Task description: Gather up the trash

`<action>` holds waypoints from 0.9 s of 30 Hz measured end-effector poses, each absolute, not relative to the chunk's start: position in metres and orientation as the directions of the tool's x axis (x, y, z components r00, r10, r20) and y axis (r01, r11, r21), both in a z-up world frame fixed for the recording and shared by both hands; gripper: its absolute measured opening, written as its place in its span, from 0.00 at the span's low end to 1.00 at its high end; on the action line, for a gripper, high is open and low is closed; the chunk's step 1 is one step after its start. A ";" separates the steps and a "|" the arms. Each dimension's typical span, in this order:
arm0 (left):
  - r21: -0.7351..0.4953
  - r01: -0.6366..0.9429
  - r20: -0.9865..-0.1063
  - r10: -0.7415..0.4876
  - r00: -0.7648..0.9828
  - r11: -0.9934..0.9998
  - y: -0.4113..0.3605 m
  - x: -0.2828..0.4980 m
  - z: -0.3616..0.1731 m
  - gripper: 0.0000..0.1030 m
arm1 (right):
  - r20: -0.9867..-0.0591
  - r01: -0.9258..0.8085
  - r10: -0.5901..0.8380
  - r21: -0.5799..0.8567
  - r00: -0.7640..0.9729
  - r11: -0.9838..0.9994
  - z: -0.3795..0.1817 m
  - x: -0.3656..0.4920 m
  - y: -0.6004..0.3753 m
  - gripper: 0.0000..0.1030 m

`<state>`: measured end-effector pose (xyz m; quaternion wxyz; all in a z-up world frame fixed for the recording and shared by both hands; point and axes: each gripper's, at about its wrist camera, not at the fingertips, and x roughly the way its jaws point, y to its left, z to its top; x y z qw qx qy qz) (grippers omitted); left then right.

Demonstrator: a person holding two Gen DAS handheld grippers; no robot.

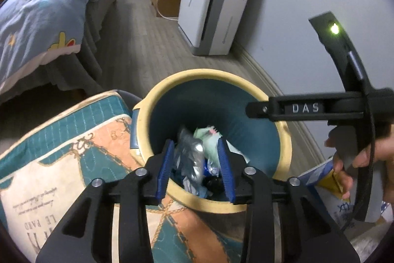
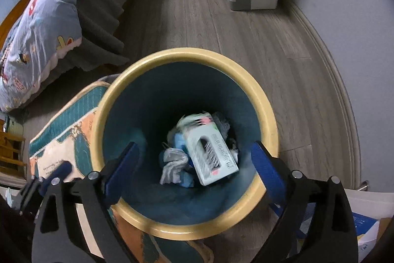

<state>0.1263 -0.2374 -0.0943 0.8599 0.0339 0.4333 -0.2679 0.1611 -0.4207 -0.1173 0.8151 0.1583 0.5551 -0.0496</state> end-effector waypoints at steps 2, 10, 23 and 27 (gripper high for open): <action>-0.178 0.487 -0.762 -0.433 0.482 0.855 -0.234 0.123 -0.091 0.40 | -0.922 0.267 0.089 0.200 0.377 0.943 -0.116 0.159 -0.423 0.88; -0.165 0.474 -0.754 -0.421 0.504 0.865 -0.213 0.111 -0.062 0.58 | -0.902 0.260 0.069 0.195 0.426 0.946 -0.084 0.130 -0.417 0.91; -0.045 0.477 -0.749 -0.346 0.566 0.878 -0.170 0.082 0.003 0.93 | -0.837 0.231 0.015 0.168 0.546 0.958 -0.035 0.057 -0.383 0.94; -0.033 0.482 -0.739 -0.346 0.578 0.876 -0.162 0.068 0.010 0.95 | -0.823 0.249 -0.038 0.127 0.566 0.960 -0.026 0.040 -0.370 0.94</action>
